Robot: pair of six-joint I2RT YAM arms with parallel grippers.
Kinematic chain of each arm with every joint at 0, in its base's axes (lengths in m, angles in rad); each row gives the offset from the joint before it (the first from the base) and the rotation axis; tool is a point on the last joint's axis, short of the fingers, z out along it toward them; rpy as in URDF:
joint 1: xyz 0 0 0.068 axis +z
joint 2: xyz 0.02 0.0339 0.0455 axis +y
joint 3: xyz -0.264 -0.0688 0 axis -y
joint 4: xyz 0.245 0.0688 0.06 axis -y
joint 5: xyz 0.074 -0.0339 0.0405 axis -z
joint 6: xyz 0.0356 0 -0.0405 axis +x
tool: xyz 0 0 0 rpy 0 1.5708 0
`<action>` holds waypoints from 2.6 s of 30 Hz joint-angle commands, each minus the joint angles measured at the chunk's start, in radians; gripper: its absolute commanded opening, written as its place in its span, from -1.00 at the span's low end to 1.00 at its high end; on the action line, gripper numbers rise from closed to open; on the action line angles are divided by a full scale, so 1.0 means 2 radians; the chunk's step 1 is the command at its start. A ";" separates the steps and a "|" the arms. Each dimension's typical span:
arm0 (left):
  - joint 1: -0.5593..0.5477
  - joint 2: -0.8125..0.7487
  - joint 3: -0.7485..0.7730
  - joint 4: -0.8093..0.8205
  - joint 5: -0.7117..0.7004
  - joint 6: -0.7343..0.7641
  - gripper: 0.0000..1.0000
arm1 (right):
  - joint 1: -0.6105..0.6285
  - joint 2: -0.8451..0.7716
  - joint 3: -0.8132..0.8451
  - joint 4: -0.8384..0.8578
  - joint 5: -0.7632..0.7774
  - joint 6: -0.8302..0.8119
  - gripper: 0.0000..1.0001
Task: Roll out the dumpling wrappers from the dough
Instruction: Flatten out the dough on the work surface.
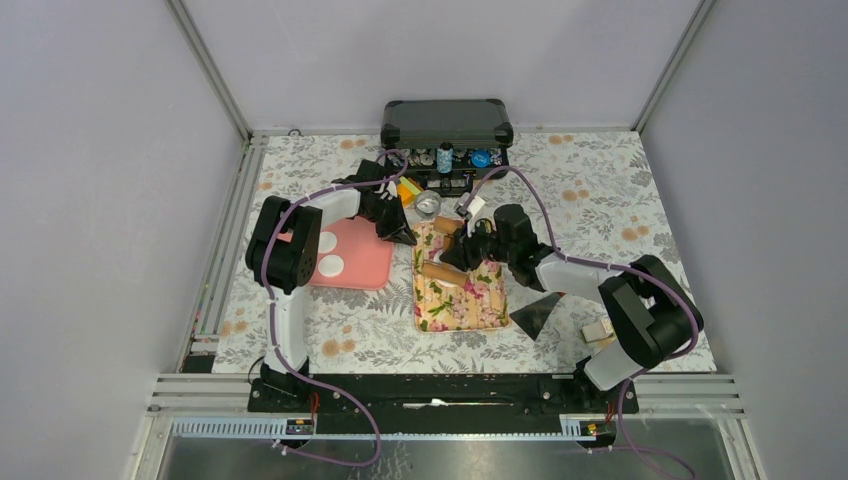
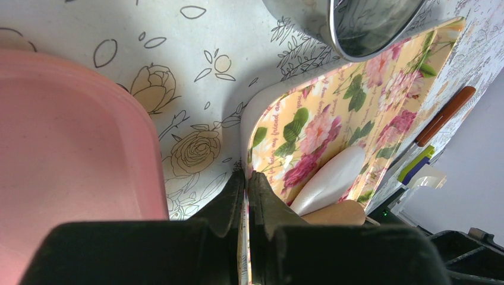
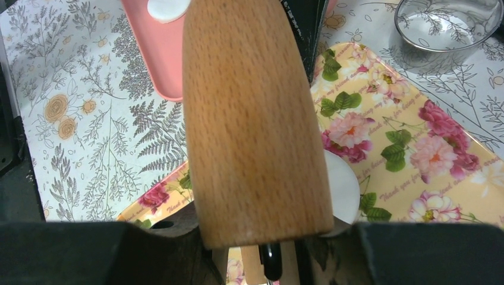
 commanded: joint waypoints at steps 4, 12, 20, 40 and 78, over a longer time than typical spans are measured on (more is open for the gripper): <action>0.004 -0.020 -0.001 0.002 -0.012 -0.003 -1.00 | 0.016 0.013 -0.035 -0.120 0.009 -0.003 -1.00; 0.004 -0.021 -0.002 0.003 -0.012 -0.002 -1.00 | 0.017 0.013 -0.037 -0.120 0.008 -0.002 -1.00; 0.003 -0.020 -0.003 0.007 -0.009 -0.004 -1.00 | 0.017 0.008 -0.039 -0.122 0.000 0.006 -1.00; 0.004 -0.020 -0.004 0.009 -0.010 -0.002 -1.00 | -0.002 -0.117 0.093 -0.138 0.100 -0.017 -1.00; 0.005 -0.015 0.017 -0.010 -0.011 0.020 -1.00 | 0.014 0.018 0.012 -0.138 0.038 -0.039 -1.00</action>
